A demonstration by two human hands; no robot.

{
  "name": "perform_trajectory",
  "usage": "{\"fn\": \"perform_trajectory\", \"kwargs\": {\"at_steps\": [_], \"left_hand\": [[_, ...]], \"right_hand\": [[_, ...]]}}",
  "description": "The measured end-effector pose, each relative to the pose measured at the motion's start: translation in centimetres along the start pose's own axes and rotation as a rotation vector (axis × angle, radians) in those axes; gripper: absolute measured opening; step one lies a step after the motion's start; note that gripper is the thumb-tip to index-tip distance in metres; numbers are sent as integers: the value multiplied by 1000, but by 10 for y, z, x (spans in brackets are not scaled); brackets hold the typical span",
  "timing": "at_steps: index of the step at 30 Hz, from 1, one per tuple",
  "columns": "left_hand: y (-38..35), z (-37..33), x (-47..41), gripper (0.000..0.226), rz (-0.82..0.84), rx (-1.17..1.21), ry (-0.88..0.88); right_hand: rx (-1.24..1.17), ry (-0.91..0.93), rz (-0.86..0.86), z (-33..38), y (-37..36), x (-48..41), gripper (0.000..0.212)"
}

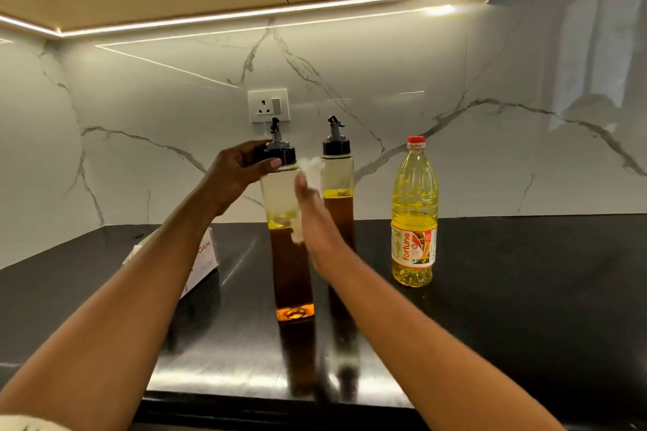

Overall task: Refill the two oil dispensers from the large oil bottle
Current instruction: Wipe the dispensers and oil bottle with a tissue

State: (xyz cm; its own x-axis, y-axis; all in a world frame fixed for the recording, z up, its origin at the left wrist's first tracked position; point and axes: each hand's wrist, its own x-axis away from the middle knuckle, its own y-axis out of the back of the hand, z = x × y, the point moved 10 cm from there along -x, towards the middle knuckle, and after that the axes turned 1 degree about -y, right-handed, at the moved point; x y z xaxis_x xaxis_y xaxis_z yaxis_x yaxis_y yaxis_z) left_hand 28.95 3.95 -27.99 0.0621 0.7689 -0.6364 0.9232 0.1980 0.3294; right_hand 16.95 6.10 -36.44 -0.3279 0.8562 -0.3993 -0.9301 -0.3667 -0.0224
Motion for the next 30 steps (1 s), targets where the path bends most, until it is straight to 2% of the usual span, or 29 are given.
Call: {"fn": "perform_trajectory", "kwargs": {"at_steps": [2,4,8,10,12,15,17,18,22,24,26,28,30], "left_hand": [[-1,0,-1,50,4,-43,-21],[2,0,0,43,-29,-70,-37],[1,0,1,39,-44,-77,-48],[-3,-3,0,38,-30,-98,-59],[-2,-4,1,38,-41,-104,-59],[5,-2,5,43,-68,-109,-56],[7,-1,5,46,-70,-103,-56],[6,-1,5,45,-67,-90,-53],[-1,-4,4,47,-37,-66,-51],[-2,-5,4,50,-28,-73,-55],[-2,-7,4,48,-21,-78,-61],[0,-5,4,44,-25,-80,-61],[2,-2,4,45,-37,-84,-64]], "right_hand": [[-136,-43,1,11,2,-18,69],[-136,-107,49,-11,-1,-12,72],[-95,-501,112,-117,6,52,89],[-187,-586,134,-118,8,50,88],[-223,-502,183,-74,3,21,91],[-260,-220,163,9,-6,-18,88],[-197,-143,141,16,-8,-19,78],[-162,-176,148,2,-7,-10,75],[-139,-592,177,-111,-3,53,87],[-172,-641,144,-125,1,53,91],[-201,-560,132,-96,1,21,92],[-198,-384,128,-43,-3,-16,98],[-203,-208,109,-3,-5,-38,95]]}}
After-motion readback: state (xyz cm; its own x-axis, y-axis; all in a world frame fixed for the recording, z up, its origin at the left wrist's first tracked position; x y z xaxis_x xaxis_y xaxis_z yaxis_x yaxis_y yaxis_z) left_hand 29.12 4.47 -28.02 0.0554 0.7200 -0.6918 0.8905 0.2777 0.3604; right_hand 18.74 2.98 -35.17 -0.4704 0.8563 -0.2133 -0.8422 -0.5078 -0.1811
